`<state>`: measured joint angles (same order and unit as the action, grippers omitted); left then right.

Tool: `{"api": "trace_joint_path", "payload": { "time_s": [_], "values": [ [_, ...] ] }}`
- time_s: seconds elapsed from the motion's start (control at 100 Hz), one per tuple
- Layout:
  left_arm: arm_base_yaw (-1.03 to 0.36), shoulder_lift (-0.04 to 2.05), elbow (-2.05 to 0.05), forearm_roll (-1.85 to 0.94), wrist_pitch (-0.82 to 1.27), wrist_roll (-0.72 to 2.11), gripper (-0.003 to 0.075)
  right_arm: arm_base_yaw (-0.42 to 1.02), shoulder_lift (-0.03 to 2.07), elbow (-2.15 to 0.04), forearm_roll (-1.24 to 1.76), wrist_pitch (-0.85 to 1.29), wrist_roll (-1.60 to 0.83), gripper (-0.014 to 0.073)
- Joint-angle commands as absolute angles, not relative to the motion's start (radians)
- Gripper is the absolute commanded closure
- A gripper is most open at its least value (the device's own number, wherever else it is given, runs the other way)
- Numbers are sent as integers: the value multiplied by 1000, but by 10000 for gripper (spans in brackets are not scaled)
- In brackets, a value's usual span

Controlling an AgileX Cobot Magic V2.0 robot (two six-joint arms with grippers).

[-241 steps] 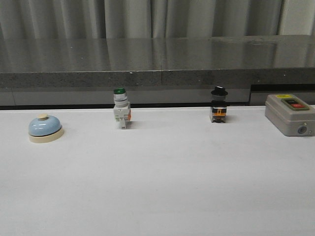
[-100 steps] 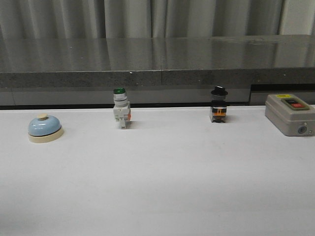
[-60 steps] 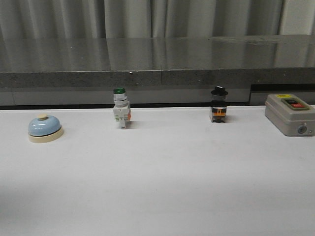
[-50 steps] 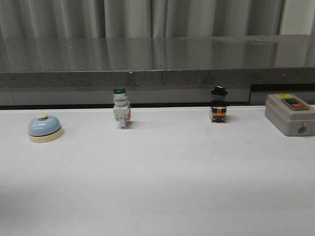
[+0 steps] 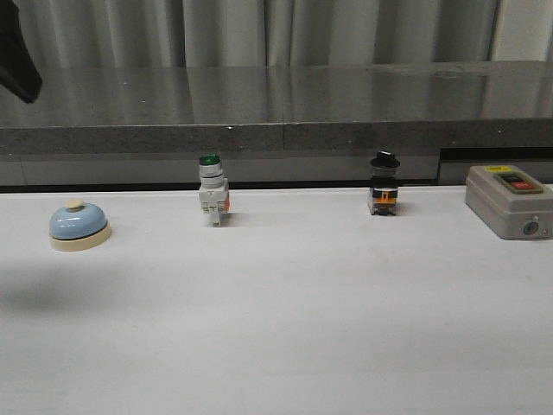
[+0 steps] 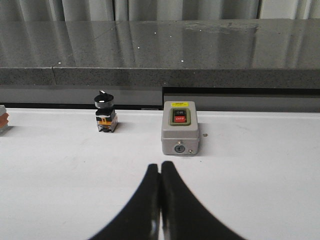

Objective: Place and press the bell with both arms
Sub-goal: 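Lower the left gripper over the blue bell and close on it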

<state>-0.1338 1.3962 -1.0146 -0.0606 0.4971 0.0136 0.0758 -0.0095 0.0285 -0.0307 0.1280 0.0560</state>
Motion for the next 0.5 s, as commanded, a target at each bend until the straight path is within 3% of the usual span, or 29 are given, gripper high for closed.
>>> {"api": "trace_joint_path", "payload": {
  "time_s": [0.0,0.49],
  "values": [
    [-142,1460,-1099,-65,434,13,80,69,-30,12,-39,38,47,654],
    [-172,1764,-1300,-64,436,13,80,69,-30,12,-39,38,47,654]
  ]
}}
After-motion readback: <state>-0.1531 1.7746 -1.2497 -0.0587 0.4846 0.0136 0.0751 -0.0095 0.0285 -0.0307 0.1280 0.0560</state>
